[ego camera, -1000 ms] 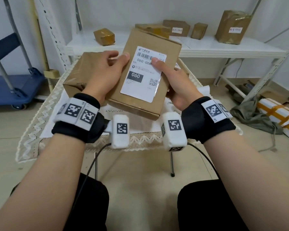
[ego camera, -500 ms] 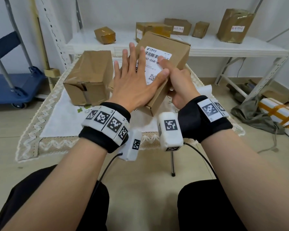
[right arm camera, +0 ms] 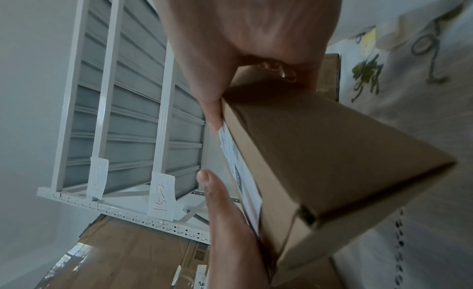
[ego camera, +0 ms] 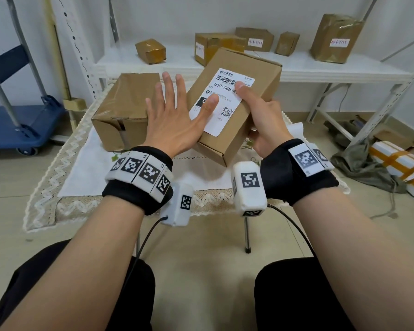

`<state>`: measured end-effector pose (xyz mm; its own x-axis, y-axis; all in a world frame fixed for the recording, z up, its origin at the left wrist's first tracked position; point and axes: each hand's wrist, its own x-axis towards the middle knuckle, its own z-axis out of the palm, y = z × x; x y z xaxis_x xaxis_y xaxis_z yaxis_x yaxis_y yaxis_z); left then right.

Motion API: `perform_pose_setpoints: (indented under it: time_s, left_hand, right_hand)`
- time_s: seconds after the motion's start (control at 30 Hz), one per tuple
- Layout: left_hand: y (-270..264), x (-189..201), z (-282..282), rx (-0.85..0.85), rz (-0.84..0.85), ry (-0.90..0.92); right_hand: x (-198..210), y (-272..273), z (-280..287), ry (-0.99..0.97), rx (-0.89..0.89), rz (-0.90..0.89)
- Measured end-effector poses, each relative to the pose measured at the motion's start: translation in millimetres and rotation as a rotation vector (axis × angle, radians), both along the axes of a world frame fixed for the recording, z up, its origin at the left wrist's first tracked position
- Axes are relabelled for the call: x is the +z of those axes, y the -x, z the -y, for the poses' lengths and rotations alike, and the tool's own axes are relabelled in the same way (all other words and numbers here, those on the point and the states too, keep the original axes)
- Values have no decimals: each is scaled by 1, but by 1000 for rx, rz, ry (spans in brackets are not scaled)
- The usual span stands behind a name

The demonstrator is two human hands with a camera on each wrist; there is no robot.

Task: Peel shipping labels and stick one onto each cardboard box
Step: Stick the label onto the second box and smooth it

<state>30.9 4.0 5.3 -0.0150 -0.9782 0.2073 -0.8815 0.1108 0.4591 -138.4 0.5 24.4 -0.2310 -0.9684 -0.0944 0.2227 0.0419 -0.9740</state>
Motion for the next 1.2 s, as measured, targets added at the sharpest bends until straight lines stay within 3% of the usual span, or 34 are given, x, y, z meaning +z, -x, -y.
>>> perform_pose_setpoints:
  time_s: [0.27, 0.67, 0.9, 1.2]
  left_hand:
    - [16, 6, -3, -125, 34, 109]
    - [19, 1, -9, -218, 121, 13]
    - [19, 5, -9, -226, 1, 215]
    - [26, -1, -13, -250, 70, 237]
  right_hand:
    - [0, -5, 1, 8, 15, -39]
    - [-3, 6, 8, 14, -52, 80]
    - [-2, 0, 8, 51, -48, -34]
    - [-8, -7, 12, 108, 18, -5]
